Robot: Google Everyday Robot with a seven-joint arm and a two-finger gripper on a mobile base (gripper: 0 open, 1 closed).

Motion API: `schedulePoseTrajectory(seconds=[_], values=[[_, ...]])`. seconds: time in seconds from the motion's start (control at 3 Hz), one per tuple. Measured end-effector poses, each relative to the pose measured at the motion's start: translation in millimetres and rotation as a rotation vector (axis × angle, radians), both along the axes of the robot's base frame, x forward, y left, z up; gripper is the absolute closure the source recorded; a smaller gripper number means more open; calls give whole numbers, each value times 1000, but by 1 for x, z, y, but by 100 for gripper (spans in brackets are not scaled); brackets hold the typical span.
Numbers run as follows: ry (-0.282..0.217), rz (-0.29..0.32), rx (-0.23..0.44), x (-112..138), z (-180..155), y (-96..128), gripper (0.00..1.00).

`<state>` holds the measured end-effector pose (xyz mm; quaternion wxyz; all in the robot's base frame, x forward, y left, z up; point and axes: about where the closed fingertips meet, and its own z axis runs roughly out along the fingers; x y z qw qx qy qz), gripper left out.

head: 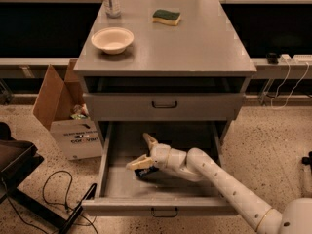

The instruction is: Place pepsi can into middle drawer

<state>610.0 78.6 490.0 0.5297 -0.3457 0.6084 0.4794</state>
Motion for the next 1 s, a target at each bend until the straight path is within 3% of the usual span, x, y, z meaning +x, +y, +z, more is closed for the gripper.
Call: schedulePoseTrajectory(seconds=[0.33,0.67,1.0], values=[[-31,55,-28,-9,14,13,0],[-65,80,-119,-26,44,7,0],[-102,102,-240,-63,83,3,0]])
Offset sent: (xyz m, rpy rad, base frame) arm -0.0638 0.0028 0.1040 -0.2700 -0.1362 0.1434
